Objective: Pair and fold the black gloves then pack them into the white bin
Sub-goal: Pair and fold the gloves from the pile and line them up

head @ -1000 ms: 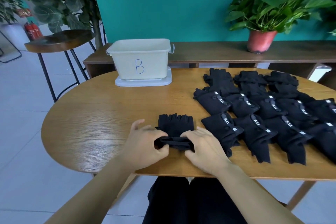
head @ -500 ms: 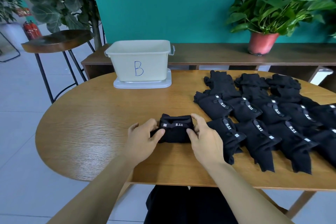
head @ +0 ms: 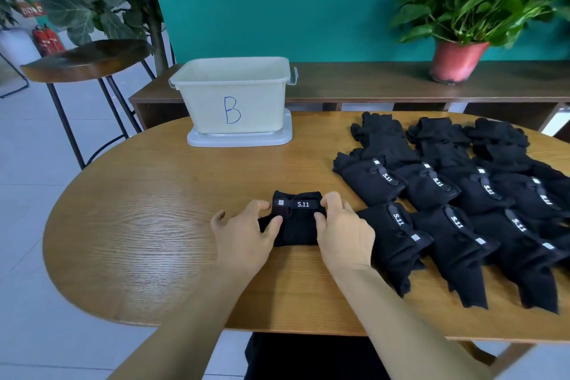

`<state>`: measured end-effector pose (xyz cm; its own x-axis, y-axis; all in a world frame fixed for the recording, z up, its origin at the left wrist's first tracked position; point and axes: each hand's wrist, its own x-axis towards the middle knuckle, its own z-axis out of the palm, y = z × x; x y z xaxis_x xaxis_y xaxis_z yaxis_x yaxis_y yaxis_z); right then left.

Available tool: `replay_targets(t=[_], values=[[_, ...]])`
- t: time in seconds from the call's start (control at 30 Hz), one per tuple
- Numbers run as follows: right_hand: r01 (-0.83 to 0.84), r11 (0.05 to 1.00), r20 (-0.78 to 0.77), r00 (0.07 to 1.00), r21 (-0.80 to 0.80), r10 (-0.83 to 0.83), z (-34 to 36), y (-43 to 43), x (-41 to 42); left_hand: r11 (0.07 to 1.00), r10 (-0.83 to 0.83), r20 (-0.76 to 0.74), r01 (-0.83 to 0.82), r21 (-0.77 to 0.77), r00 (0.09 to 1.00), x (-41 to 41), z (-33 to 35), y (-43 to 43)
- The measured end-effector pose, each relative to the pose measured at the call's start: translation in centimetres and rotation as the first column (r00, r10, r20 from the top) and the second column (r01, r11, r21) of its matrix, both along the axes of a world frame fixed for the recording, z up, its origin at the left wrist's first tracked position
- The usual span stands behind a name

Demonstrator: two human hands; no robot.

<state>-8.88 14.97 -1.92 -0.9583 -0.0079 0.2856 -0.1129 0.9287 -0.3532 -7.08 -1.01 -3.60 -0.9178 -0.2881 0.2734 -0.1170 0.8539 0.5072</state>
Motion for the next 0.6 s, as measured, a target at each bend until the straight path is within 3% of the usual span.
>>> replay_targets(t=[0.2, 0.4, 0.47, 0.53, 0.6], values=[[-0.047, 0.997, -0.267, 0.962, 0.061, 0.062, -0.5, 0.1, 0.5, 0.995, -0.006, -0.142, -0.009, -0.104, 0.990, 1.0, 0.6, 0.2], [-0.127, 0.983, -0.426, 0.888, 0.132, 0.172, 0.8, 1.5, 0.6, 0.983, -0.125, -0.287, 0.080, -0.166, 0.950, 3.0, 1.1, 1.5], [-0.206, 0.945, -0.367, 0.884, 0.253, 0.291, 1.4, 1.3, -0.3, 0.974, -0.157, -0.235, 0.111, -0.198, 0.959, 3.9, 1.3, 2.7], [-0.295, 0.841, -0.176, 0.896, 0.454, 0.408, 1.7, 1.0, -0.9, 0.976, -0.129, -0.064, 0.115, -0.185, 0.990, 4.7, 1.7, 3.9], [-0.407, 0.737, 0.062, 0.892, 0.540, 0.448, 1.7, 1.1, -1.1, 0.974, -0.076, 0.135, 0.102, -0.201, 0.988, 5.3, 1.4, 4.6]])
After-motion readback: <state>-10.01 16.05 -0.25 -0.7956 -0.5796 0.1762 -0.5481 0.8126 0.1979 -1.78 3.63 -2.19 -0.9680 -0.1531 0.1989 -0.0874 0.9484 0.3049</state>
